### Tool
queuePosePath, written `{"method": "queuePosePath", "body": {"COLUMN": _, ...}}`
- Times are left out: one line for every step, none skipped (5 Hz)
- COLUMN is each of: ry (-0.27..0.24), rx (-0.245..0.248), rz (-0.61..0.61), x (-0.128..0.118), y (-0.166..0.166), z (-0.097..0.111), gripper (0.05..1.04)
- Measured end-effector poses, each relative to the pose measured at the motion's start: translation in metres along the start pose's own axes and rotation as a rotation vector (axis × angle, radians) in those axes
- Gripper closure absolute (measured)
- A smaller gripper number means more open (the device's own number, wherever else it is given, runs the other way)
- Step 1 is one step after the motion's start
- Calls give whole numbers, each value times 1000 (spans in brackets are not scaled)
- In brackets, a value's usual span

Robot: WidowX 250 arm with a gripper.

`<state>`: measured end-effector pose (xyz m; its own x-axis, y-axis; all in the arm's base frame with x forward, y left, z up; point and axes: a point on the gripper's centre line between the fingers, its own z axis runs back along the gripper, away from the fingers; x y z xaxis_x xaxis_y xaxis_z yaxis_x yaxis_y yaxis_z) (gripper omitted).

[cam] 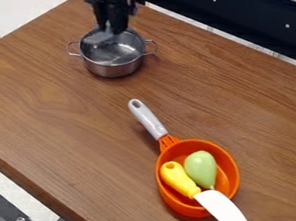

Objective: Moving spatula to below of corner at orange pot

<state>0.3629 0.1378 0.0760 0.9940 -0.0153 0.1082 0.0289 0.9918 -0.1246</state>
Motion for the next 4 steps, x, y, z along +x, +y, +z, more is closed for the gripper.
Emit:
{"method": "queuePosePath", "body": {"ry": 12, "rx": -18, "rz": 5, "x": 2, "y": -15, "z": 17, "gripper": 775}}
{"method": "queuePosePath", "body": {"ry": 40, "rx": -38, "rz": -18, "x": 5, "y": -42, "z": 19, "gripper": 775}}
{"method": "queuePosePath", "body": {"ry": 37, "rx": -42, "rz": -47, "x": 4, "y": -80, "z": 26, "gripper": 775}}
{"method": "queuePosePath", "body": {"ry": 61, "rx": -71, "rz": -72, "x": -5, "y": -117, "z": 11, "gripper": 775}}
